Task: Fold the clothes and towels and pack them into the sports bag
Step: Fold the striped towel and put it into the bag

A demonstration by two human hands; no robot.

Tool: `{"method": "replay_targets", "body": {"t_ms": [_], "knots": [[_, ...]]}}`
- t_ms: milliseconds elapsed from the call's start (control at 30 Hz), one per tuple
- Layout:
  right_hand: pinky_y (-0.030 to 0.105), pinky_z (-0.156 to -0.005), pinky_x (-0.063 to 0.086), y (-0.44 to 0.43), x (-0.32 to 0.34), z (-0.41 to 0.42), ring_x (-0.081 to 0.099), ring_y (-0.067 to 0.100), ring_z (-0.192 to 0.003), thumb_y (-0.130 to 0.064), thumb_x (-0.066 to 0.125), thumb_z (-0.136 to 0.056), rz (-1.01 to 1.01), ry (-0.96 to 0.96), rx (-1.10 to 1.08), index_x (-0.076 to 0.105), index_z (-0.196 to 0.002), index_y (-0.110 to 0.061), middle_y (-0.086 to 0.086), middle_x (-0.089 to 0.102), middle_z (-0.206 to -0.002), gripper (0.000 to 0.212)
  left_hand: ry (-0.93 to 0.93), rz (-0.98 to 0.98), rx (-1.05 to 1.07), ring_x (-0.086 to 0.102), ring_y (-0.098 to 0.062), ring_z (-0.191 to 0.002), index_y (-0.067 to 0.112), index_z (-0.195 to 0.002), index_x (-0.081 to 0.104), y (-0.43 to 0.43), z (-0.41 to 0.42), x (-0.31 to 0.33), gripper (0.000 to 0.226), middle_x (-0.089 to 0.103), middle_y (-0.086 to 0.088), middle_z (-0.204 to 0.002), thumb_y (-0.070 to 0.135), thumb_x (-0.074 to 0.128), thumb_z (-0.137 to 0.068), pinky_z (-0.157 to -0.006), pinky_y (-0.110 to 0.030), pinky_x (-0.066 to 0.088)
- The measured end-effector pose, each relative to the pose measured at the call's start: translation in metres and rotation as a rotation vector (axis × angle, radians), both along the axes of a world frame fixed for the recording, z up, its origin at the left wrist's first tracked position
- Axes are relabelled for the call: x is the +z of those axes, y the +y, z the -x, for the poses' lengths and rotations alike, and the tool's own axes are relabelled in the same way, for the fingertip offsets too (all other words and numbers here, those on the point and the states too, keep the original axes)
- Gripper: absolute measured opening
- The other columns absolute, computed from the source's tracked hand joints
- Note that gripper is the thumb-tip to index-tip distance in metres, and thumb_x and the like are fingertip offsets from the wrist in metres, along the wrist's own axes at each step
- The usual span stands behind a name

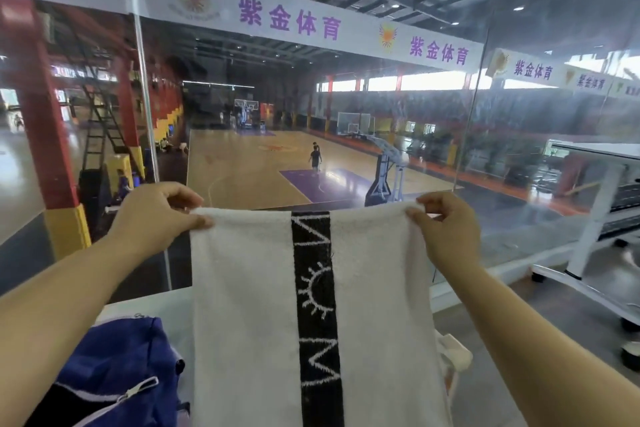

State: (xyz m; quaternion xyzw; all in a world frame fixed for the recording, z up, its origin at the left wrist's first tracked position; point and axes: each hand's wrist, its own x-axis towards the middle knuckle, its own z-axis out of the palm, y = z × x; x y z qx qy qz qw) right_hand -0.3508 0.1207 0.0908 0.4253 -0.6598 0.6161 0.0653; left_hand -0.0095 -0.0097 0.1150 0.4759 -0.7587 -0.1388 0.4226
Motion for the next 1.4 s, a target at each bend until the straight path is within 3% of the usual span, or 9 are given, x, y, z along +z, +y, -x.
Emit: {"method": "replay_targets", "body": {"t_ms": [133,367,433,533,600,700,1000,1300,1400], "knots": [[0.034,-0.077,0.05,-0.057,-0.043,0.019,0.066,0.028,-0.078,-0.018,0.071,-0.08,-0.219,-0.023,-0.009,0.064,-0.086,-0.026,-0.001,0.066,-0.083,0.012,-0.104,-0.065,0.014,0.054,-0.004,-0.071,0.014,-0.089,0.069,-0.055,0.021,-0.046,0.025,0.064,0.002,-0.082,0.017,0.082,-0.068,-0.059,-0.015,0.037],[0.033,-0.078,0.052,-0.135,-0.1,0.052,0.067,0.027,-0.077,-0.015,0.065,-0.083,-0.35,-0.027,-0.056,0.065,-0.083,-0.028,-0.001,0.066,-0.081,0.012,-0.17,-0.146,0.036,0.06,-0.016,-0.079,0.02,-0.076,0.066,-0.14,0.062,-0.112,0.01,0.064,0.005,-0.078,0.018,0.076,-0.075,-0.06,-0.022,0.038],[0.036,-0.083,0.052,-0.154,-0.116,0.062,0.066,0.027,-0.082,-0.016,0.064,-0.084,-0.42,-0.046,-0.02,0.067,-0.094,-0.022,0.001,0.067,-0.088,0.012,-0.192,-0.129,0.063,0.058,-0.018,-0.083,0.018,-0.084,0.067,-0.16,0.073,-0.127,0.006,0.063,0.003,-0.087,0.018,0.071,-0.08,-0.066,-0.023,0.039],[0.036,-0.09,0.049,-0.179,-0.138,0.072,0.064,0.03,-0.099,-0.024,0.068,-0.084,-0.712,-0.009,0.044,0.052,-0.13,-0.019,0.009,0.061,-0.123,0.05,-0.269,-0.166,0.059,0.055,-0.017,-0.088,0.015,-0.107,0.066,-0.18,0.088,-0.146,0.027,0.06,-0.002,-0.104,0.022,0.071,-0.081,-0.078,-0.029,0.043],[0.035,-0.09,0.044,-0.187,-0.149,0.075,0.057,0.032,-0.11,-0.029,0.07,-0.083,-0.863,0.046,0.046,0.042,-0.137,-0.018,0.013,0.052,-0.134,0.062,-0.318,-0.231,0.033,0.057,-0.017,-0.088,0.017,-0.103,0.067,-0.182,0.095,-0.159,0.025,0.06,-0.002,-0.105,0.026,0.072,-0.08,-0.08,-0.03,0.045],[0.031,-0.088,0.041,-0.186,-0.163,0.074,0.053,0.028,-0.115,-0.032,0.068,-0.084,-0.888,0.056,0.061,0.046,-0.133,-0.016,0.011,0.053,-0.132,0.056,-0.352,-0.293,-0.013,0.059,-0.018,-0.087,0.024,-0.085,0.068,-0.171,0.099,-0.173,0.009,0.061,0.001,-0.098,0.03,0.07,-0.078,-0.079,-0.033,0.047],[0.025,-0.075,0.046,-0.12,-0.165,0.047,0.06,0.007,-0.082,-0.036,0.063,-0.087,-0.849,0.199,0.236,0.066,-0.102,-0.025,-0.016,0.062,-0.089,0.019,-0.278,-0.389,-0.163,0.061,-0.005,-0.081,0.026,-0.076,0.069,-0.093,0.1,-0.183,0.005,0.065,0.014,-0.083,0.03,0.071,-0.078,-0.074,-0.028,0.048],[0.024,-0.085,0.047,-0.021,-0.165,0.014,0.059,0.009,-0.098,-0.039,0.054,-0.092,-1.01,0.519,0.436,0.063,-0.11,-0.027,-0.012,0.064,-0.106,0.023,-0.464,-0.415,-0.418,0.056,-0.002,-0.091,0.04,-0.086,0.061,-0.003,0.068,-0.212,0.014,0.058,0.02,-0.097,0.045,0.069,-0.077,-0.08,-0.018,0.045],[0.029,-0.1,0.039,0.006,-0.173,0.009,0.051,0.01,-0.114,-0.047,0.058,-0.087,-1.068,0.534,0.465,0.059,-0.117,-0.031,-0.012,0.059,-0.121,0.035,-0.62,-0.434,-0.504,0.046,-0.001,-0.101,0.048,-0.091,0.053,0.016,0.059,-0.22,0.043,0.048,0.025,-0.105,0.077,0.06,-0.06,-0.091,-0.023,0.042]]}}
